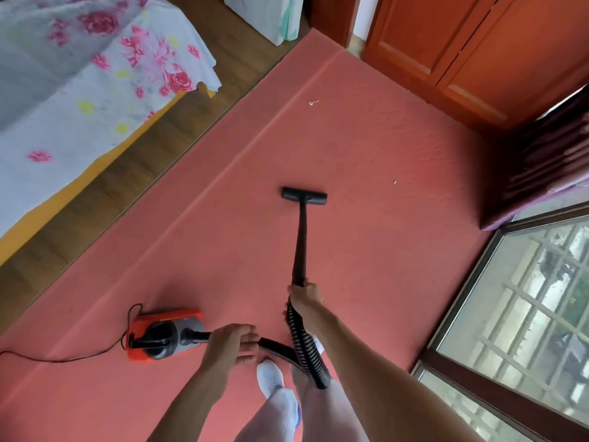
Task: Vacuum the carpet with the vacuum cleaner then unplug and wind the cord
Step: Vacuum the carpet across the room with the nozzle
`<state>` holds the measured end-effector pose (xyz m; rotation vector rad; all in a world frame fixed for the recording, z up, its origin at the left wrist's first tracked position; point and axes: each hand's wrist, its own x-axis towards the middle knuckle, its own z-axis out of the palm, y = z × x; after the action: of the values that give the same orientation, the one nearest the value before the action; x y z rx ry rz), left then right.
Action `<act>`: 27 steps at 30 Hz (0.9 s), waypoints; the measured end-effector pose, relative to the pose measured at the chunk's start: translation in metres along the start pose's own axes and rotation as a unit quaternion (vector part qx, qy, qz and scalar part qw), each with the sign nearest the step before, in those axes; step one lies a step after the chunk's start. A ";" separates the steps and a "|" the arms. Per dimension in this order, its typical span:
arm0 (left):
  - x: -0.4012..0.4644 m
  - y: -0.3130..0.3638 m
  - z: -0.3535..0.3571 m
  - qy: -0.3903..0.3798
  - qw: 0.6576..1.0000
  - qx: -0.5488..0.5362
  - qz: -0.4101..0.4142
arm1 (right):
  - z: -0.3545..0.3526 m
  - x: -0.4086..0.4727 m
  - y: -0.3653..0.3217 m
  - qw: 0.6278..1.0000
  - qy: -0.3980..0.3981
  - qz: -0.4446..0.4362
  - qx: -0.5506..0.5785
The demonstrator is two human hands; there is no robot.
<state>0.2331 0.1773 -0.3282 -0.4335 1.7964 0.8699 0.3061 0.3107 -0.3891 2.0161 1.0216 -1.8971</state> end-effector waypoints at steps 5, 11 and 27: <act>0.003 0.013 0.016 0.031 1.000 0.001 -0.002 | 0.026 -0.030 0.043 0.999 -0.013 0.025 -0.015; -0.002 0.032 0.035 0.044 0.996 0.020 0.077 | 0.039 -0.041 0.085 0.999 -0.029 0.024 -0.025; -0.015 0.045 0.023 0.061 0.993 -0.047 0.090 | 0.020 -0.077 0.055 0.984 -0.043 0.085 0.153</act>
<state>0.2248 0.2221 -0.3025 -0.3973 1.9336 1.0762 0.3269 0.2315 -0.3378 2.0760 0.5438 -2.1312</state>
